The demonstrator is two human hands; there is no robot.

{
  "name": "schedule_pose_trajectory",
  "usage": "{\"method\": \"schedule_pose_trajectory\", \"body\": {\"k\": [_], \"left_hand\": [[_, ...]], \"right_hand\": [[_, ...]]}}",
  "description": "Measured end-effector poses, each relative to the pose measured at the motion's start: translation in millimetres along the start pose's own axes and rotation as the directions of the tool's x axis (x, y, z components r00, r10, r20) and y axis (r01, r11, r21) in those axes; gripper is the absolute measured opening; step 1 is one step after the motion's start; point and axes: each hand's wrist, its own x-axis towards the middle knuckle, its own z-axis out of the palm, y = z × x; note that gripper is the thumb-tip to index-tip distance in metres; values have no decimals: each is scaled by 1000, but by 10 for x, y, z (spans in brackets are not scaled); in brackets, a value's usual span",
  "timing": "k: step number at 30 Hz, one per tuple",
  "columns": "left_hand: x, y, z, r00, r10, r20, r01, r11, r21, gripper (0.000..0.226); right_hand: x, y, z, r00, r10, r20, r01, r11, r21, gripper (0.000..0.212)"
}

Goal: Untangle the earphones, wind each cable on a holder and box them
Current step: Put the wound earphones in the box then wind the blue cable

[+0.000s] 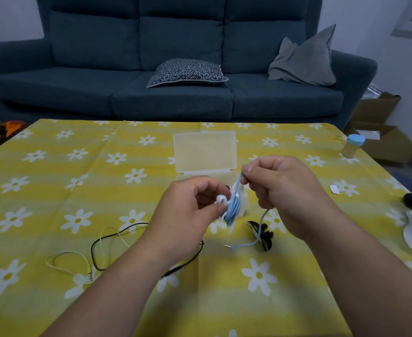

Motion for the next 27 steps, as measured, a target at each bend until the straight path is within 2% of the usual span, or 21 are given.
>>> {"method": "schedule_pose_trajectory", "body": {"k": [7,11,14,16,20,27], "left_hand": [[-5,28,7,1000,-24,-5,22,959,-282,22],[7,31,10,997,-47,-60,19,914,-405,20],[32,20,-1,977,-120,-174,21,875,-484,16],[59,-17,-40,950,-155,-273,14,890,-457,21],[78,-76,-91,897,-137,-420,36,970,-239,21],[79,-83,-122,920,-77,-384,77,997,-15,16]], "right_hand": [[57,86,13,996,38,-76,-44,995,-85,32],[42,144,101,987,150,50,-146,986,-76,27],[-6,202,218,951,229,207,-199,968,-155,33],[-57,228,291,921,255,293,-211,962,-174,37],[-143,193,349,886,234,400,-160,965,-210,35],[-135,41,229,935,136,327,-12,935,-355,33]]}}
